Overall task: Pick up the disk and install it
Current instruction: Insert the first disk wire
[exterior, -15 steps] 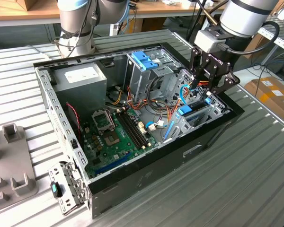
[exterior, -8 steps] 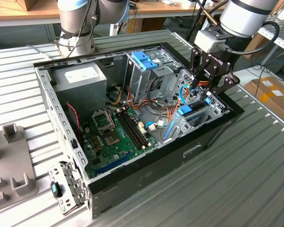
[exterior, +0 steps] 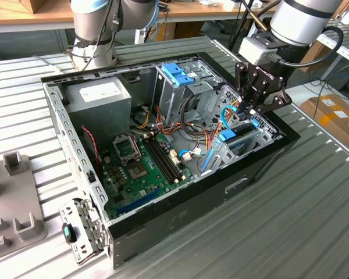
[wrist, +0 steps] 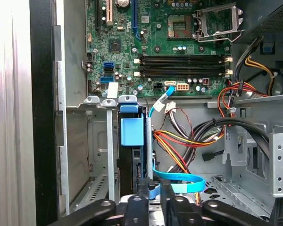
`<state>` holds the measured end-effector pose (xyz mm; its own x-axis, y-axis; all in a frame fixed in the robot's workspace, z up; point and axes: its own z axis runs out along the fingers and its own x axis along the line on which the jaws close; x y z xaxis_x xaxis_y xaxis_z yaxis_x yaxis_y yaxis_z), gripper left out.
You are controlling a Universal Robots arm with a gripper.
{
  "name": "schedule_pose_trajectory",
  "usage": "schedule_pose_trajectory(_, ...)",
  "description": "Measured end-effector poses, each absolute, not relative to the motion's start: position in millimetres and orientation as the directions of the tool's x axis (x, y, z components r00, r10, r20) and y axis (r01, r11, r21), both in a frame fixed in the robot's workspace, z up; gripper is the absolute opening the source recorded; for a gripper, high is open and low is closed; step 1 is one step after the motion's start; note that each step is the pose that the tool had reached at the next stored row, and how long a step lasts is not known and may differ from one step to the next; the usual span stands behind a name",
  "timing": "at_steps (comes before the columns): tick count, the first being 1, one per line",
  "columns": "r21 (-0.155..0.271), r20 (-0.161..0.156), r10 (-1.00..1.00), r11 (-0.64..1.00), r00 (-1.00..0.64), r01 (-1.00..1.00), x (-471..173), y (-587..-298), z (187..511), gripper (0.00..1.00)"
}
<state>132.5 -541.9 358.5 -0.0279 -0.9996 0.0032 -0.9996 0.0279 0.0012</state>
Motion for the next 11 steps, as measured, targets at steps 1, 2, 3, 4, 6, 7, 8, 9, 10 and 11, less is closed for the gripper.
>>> schedule_pose_trajectory(1,0.001,0.003,-1.000,0.028,-0.028,-1.000,132.5,-541.9,358.5,0.16)
schedule_pose_trajectory(2,0.001,0.003,-1.000,0.028,-0.028,-1.000,132.5,-541.9,358.4,0.16)
schedule_pose_trajectory(3,0.001,0.003,-1.000,0.028,-0.028,-1.000,132.5,-541.9,358.4,0.16)
schedule_pose_trajectory(4,0.001,0.003,-1.000,0.028,-0.028,-1.000,132.5,-541.9,358.4,0.16)
schedule_pose_trajectory(6,0.001,0.003,-1.000,0.028,-0.028,-1.000,132.5,-541.9,358.4,0.16)
schedule_pose_trajectory(7,0.001,0.003,-1.000,0.028,-0.028,-1.000,132.5,-541.9,358.3,0.16)
schedule_pose_trajectory(8,0.001,0.003,-1.000,0.028,-0.028,-1.000,132.5,-541.9,358.3,0.16)
schedule_pose_trajectory(9,0.001,0.003,-1.000,0.028,-0.028,-1.000,132.4,-541.9,358.3,0.16)
schedule_pose_trajectory(10,0.001,0.003,-1.000,0.028,-0.028,-1.000,132.5,-541.9,358.3,0.16)
schedule_pose_trajectory(11,0.001,0.003,-1.000,0.028,-0.028,-1.000,132.4,-541.9,358.3,0.16)
